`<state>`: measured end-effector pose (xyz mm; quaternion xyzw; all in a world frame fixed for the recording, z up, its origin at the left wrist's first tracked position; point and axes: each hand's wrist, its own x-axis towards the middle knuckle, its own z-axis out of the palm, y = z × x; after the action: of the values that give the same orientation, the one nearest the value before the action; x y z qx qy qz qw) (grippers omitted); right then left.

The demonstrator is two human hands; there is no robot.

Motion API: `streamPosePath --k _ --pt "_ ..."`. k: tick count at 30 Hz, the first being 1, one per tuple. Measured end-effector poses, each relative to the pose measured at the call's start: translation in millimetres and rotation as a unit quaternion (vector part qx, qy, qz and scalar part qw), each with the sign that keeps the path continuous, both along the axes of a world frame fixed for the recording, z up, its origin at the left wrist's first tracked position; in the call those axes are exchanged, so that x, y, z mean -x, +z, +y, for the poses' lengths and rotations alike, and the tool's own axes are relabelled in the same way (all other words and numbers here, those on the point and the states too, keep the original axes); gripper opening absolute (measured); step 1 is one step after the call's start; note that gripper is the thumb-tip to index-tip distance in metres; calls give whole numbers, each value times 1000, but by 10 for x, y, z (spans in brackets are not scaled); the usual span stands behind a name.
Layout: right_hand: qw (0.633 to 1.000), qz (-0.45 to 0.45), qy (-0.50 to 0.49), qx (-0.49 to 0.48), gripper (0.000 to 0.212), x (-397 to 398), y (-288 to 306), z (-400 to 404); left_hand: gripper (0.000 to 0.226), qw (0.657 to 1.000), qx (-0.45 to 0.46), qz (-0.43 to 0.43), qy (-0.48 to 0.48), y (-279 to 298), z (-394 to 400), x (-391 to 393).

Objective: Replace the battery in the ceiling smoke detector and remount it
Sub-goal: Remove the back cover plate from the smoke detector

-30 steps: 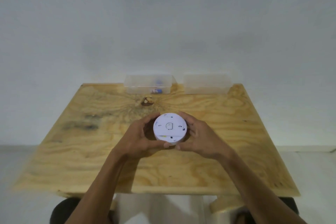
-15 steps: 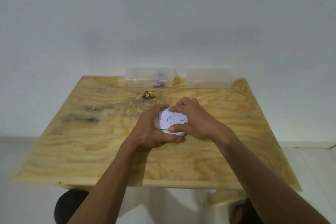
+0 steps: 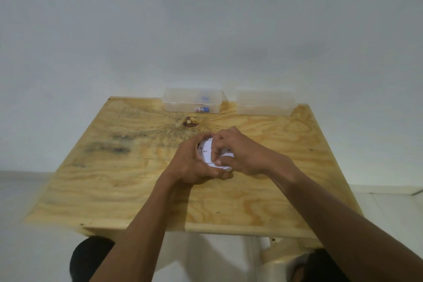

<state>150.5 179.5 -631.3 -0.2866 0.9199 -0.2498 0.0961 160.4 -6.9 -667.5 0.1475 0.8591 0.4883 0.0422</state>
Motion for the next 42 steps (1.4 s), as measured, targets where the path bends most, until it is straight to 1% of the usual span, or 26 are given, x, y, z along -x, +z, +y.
streamPosePath --k 1,2,4,6,8,15,18,22,28,31,33,35,37,38,40,42 --pt "1000 7 -1 4 14 -8 -21 -5 107 1000 1 -2 -1 -5 -5 11" --pt "1000 12 -9 13 21 -10 -23 3 104 1000 3 -4 -4 -13 -5 17" --pt "999 7 -37 24 46 3 3 47 100 1000 -1 -6 -5 -11 3 12" --pt "999 2 -54 6 63 24 22 75 105 1000 2 -10 -1 -6 4 5" --pt "998 -4 -51 -23 68 39 35 71 109 1000 5 -11 -3 -21 1 23" --pt "999 -20 5 -42 58 156 89 81 96 1000 7 -4 -9 -23 8 56" --pt "998 -29 14 -50 56 184 123 69 95 1000 4 -3 -8 -40 2 49" --pt "999 -21 13 -48 49 136 189 57 95 1000 6 -8 1 -46 -1 42" --pt "985 28 42 -163 62 69 360 34 93 1000 0 -12 5 -26 10 23" --pt "973 41 47 -223 58 62 415 -17 82 1000 -9 -20 -1 2 3 2" --pt "969 49 40 -237 51 61 438 -20 83 1000 -11 -19 -4 15 7 -19" --pt "978 54 7 -202 50 64 474 50 84 1000 -20 -20 -4 18 7 -40" --pt "988 55 -84 -119 64 79 481 188 84 999 -28 -22 3 3 0 -47" --pt "986 60 -138 -71 68 72 457 250 89 999 -23 -20 11 9 -10 -48" --pt "970 68 -235 1 67 41 321 319 108 1000 -5 -14 22 7 -30 -42" --pt "949 55 -307 37 63 -1 62 353 120 1000 0 -15 25 -11 -25 -34"
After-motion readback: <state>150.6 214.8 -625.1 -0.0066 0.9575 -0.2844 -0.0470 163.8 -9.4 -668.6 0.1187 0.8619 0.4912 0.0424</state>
